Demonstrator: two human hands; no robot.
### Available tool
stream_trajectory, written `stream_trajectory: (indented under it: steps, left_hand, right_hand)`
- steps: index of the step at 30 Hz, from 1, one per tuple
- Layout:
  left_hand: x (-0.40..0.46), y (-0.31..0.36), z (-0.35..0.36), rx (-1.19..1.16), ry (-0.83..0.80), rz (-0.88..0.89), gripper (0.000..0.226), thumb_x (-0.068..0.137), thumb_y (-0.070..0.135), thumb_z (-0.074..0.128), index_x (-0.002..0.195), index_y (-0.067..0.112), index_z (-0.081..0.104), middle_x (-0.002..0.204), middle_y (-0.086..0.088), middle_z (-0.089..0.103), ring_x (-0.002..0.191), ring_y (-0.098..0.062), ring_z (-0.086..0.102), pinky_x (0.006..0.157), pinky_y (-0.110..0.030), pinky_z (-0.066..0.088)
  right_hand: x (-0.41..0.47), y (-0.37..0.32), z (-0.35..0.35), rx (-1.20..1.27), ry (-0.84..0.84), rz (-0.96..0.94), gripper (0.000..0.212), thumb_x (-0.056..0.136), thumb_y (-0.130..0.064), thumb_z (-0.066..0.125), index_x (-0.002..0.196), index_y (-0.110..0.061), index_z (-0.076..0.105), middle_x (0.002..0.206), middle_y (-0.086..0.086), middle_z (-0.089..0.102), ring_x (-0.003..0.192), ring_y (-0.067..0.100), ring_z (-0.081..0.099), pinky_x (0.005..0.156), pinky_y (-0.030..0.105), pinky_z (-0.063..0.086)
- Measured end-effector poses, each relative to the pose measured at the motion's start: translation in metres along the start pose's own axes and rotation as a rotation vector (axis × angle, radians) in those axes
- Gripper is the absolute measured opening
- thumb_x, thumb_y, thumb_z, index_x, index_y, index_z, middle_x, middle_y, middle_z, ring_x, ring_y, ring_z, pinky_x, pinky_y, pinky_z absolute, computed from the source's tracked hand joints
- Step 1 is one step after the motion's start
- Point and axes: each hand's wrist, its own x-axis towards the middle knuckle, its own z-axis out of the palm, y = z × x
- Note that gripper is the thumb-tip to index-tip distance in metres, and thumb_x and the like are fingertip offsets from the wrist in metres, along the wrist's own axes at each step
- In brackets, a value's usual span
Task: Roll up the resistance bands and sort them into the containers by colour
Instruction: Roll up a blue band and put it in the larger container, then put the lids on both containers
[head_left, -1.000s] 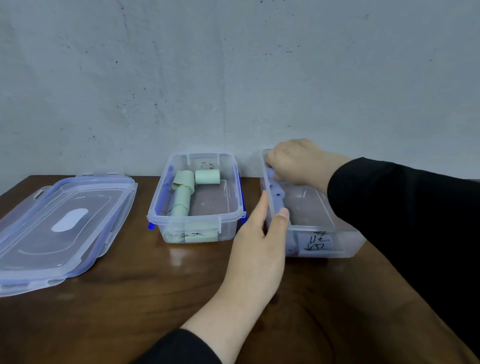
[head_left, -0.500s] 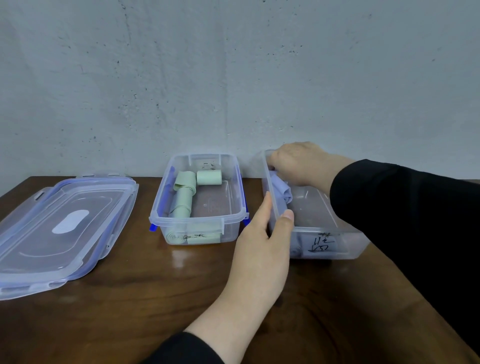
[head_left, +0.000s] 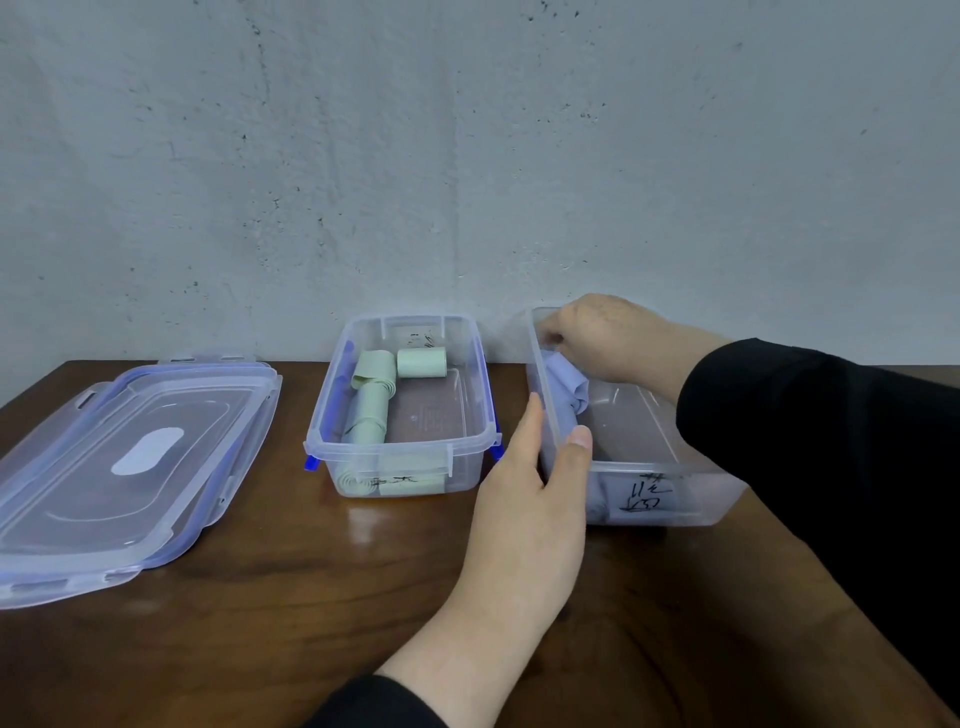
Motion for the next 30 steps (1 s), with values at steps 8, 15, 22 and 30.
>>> stream_trajectory:
  steps: [8,15,22,30]
  left_hand:
    - [-0.006,0.000,0.002,0.037,0.042,0.106,0.059,0.097,0.050,0.043,0.151,0.039,0.022,0.149,0.032,0.025,0.136,0.016,0.021,0.115,-0.016,0.023]
    - [-0.020,0.011,-0.005,0.028,0.326,0.438,0.023,0.099,0.039,0.043,0.110,0.032,0.063,0.106,0.019,0.065,0.104,0.002,0.058,0.086,-0.011,0.044]
    - [-0.047,0.012,-0.034,0.023,0.416,0.529,0.038,0.097,0.037,0.043,0.063,0.020,0.041,0.057,0.013,0.038,0.054,-0.005,0.037,0.052,-0.020,0.032]
    - [-0.089,-0.017,-0.159,0.471,0.366,0.333,0.031,0.095,0.042,0.048,0.068,0.028,0.052,0.062,0.010,0.049,0.063,-0.008,0.050,0.057,-0.014,0.038]
  right_hand:
    - [-0.018,0.017,-0.006,0.111,0.154,0.108,0.022,0.095,-0.011,0.048,0.110,-0.017,0.064,0.097,0.007,0.068,0.087,0.028,0.060,0.070,0.034,0.049]
    - [-0.075,-0.037,-0.054,0.438,0.457,0.106,0.038,0.097,-0.036,0.055,0.068,-0.011,0.058,0.057,0.001,0.054,0.060,0.023,0.051,0.054,0.031,0.035]
    - [-0.161,-0.150,-0.045,1.032,0.659,0.268,0.055,0.095,-0.031,0.061,0.051,-0.013,0.032,0.044,-0.003,0.029,0.047,0.010,0.027,0.045,0.023,0.023]
    - [-0.179,-0.222,0.003,1.080,0.334,0.291,0.051,0.094,-0.042,0.058,0.061,-0.004,0.052,0.053,0.008,0.049,0.051,0.016,0.045,0.055,0.030,0.037]
